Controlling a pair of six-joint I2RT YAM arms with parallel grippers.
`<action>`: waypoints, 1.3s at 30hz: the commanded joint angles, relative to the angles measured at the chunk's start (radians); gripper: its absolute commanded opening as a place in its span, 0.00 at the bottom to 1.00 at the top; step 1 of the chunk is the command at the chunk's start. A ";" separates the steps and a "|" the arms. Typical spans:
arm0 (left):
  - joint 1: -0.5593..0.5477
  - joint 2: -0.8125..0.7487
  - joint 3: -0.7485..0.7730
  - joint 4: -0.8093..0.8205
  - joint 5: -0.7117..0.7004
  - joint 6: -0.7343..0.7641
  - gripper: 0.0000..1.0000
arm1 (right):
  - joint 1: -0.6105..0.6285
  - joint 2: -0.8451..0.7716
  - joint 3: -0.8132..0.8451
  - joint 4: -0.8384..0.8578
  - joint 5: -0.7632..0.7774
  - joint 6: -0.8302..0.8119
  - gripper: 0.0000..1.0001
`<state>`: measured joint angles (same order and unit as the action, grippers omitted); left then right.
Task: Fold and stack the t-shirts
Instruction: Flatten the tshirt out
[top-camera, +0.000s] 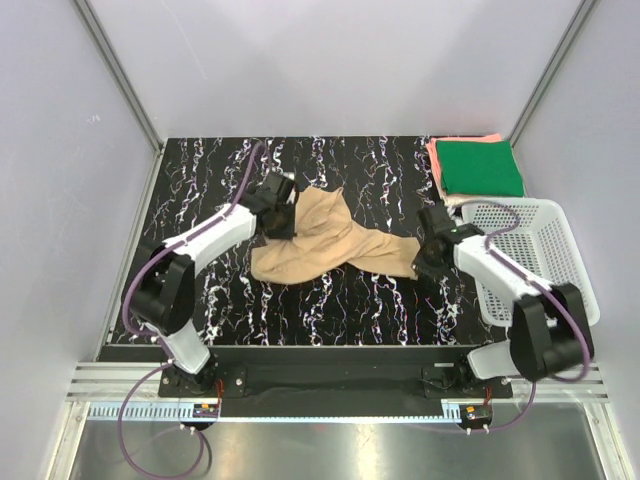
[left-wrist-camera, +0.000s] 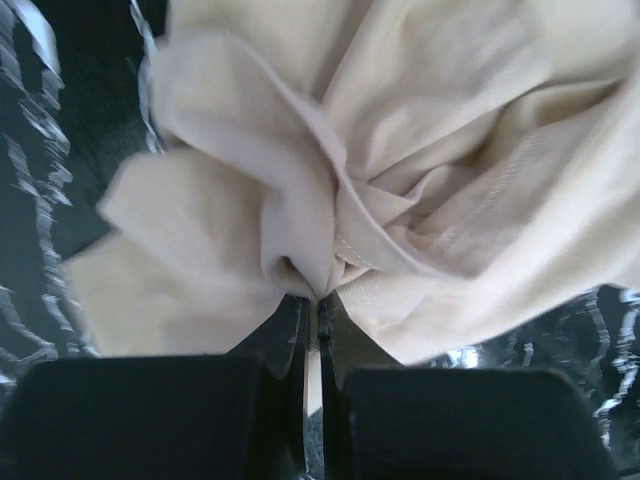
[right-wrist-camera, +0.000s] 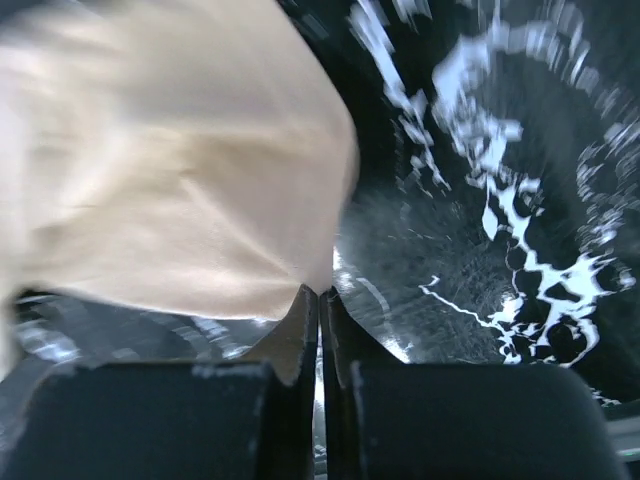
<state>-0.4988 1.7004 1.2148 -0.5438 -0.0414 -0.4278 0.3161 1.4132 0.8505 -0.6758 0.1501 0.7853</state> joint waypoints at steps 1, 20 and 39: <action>-0.004 -0.143 0.191 -0.083 -0.106 0.069 0.00 | -0.002 -0.157 0.162 -0.074 0.115 -0.083 0.00; 0.066 -0.495 0.487 -0.226 -0.367 0.129 0.00 | -0.002 -0.395 0.762 -0.280 0.162 -0.244 0.00; 0.186 -0.025 1.031 -0.171 -0.360 0.192 0.00 | 0.000 -0.464 0.449 -0.035 -0.320 -0.267 0.00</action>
<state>-0.3199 1.8778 2.1807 -0.7860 -0.2859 -0.2642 0.3161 0.9718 1.2640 -0.8402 -0.0544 0.5529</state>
